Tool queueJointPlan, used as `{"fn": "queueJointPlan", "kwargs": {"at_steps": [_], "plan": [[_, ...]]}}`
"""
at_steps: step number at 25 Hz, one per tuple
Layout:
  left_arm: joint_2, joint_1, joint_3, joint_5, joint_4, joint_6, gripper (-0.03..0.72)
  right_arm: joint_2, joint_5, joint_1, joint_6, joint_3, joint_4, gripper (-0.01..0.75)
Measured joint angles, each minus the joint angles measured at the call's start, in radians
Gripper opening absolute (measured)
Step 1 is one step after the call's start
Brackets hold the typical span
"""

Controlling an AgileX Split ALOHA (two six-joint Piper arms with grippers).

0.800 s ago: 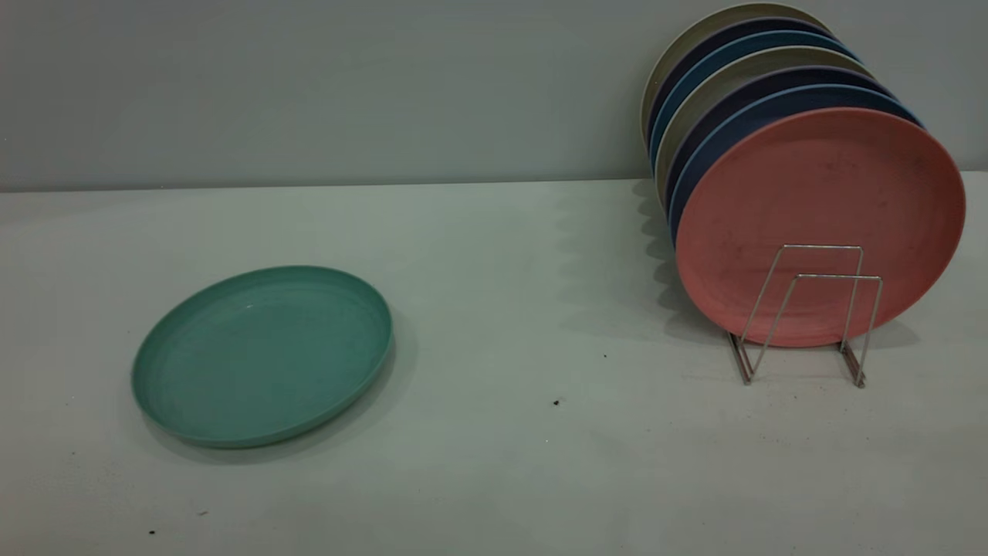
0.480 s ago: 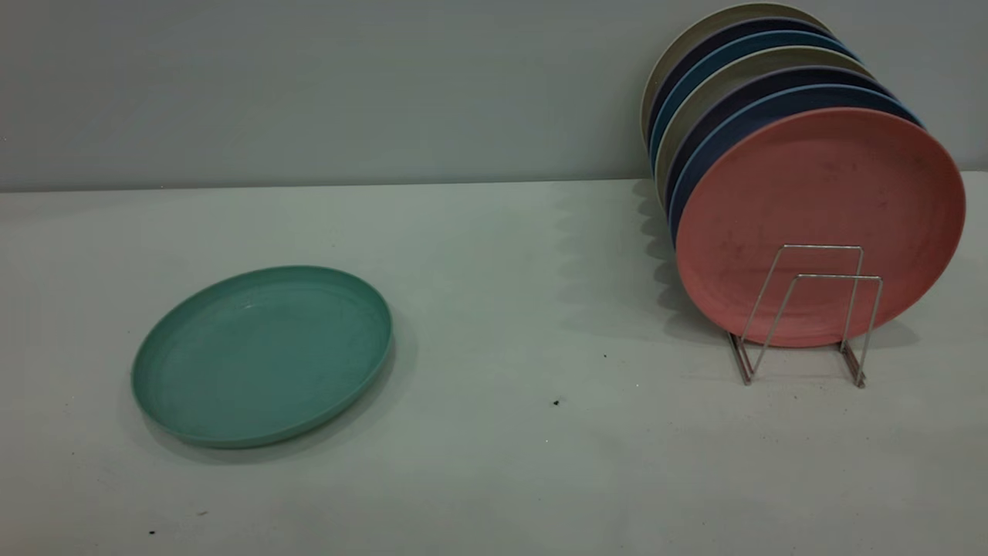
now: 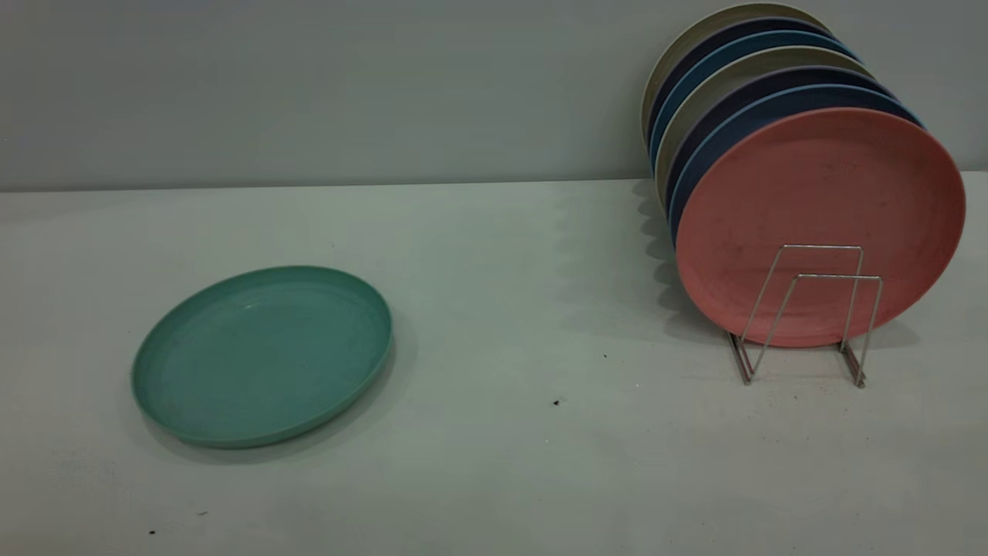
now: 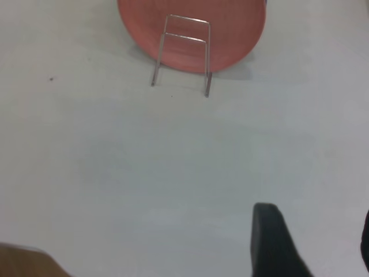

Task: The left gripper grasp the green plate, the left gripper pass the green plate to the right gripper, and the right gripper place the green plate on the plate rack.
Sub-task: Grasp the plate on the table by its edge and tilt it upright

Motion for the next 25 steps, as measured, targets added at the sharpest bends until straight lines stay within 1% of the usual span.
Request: {"fn": "queueJointPlan", "kwargs": {"at_steps": [15, 17, 18, 21, 25], "plan": [[0.0, 0.0, 0.0, -0.001, 0.019, 0.0, 0.487, 0.0, 0.0, 0.0, -0.002, 0.0, 0.002, 0.386], [0.0, 0.0, -0.008, -0.021, 0.008, -0.004, 0.487, 0.0, -0.008, 0.0, -0.015, -0.007, 0.007, 0.386], [0.0, 0.0, -0.017, -0.049, -0.011, -0.022, 0.487, 0.0, -0.03, 0.0, -0.023, -0.014, 0.01, 0.386], [0.043, 0.0, -0.044, -0.156, -0.063, -0.085, 0.485, 0.037, -0.141, 0.0, -0.053, -0.049, 0.05, 0.386], [0.232, 0.0, -0.049, -0.22, -0.08, -0.08, 0.481, 0.169, -0.24, 0.0, -0.113, -0.096, 0.137, 0.386]]}}
